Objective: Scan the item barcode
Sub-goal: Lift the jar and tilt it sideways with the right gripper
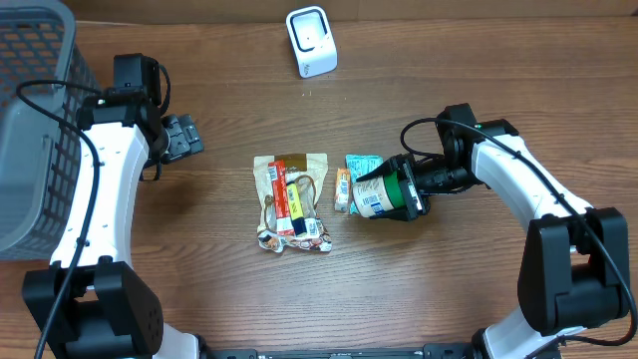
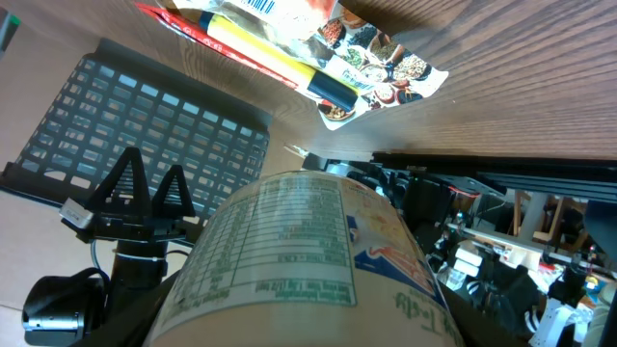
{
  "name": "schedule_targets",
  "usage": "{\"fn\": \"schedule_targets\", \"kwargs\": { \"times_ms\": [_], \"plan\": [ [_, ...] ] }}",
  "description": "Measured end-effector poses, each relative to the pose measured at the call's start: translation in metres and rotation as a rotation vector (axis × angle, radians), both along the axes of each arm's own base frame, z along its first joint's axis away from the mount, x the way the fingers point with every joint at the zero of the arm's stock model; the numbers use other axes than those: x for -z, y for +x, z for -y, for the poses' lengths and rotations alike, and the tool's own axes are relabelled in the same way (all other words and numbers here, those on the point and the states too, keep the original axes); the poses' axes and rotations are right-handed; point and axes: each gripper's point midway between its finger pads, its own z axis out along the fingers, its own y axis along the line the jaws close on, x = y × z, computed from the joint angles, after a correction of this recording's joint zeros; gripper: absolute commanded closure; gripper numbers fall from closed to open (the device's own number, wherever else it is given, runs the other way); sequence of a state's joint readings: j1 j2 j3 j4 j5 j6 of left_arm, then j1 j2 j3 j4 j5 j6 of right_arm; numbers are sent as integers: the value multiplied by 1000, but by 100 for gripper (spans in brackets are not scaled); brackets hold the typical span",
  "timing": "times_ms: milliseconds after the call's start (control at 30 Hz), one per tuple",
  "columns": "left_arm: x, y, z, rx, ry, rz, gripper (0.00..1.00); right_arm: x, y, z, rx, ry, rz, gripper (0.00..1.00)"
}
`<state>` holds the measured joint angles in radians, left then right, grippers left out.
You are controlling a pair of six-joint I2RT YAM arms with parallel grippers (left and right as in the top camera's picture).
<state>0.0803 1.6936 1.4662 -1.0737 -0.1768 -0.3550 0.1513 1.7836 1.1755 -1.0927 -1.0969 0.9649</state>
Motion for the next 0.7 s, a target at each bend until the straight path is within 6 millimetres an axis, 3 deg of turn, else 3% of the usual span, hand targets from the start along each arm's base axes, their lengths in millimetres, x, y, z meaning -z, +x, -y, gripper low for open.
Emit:
{"fn": "schedule_targets", "kwargs": {
  "times_ms": [700],
  "plan": [
    [0, 0, 0, 0, 0, 0, 0, -1, 0, 0, 12, 2, -24, 96]
  ]
}}
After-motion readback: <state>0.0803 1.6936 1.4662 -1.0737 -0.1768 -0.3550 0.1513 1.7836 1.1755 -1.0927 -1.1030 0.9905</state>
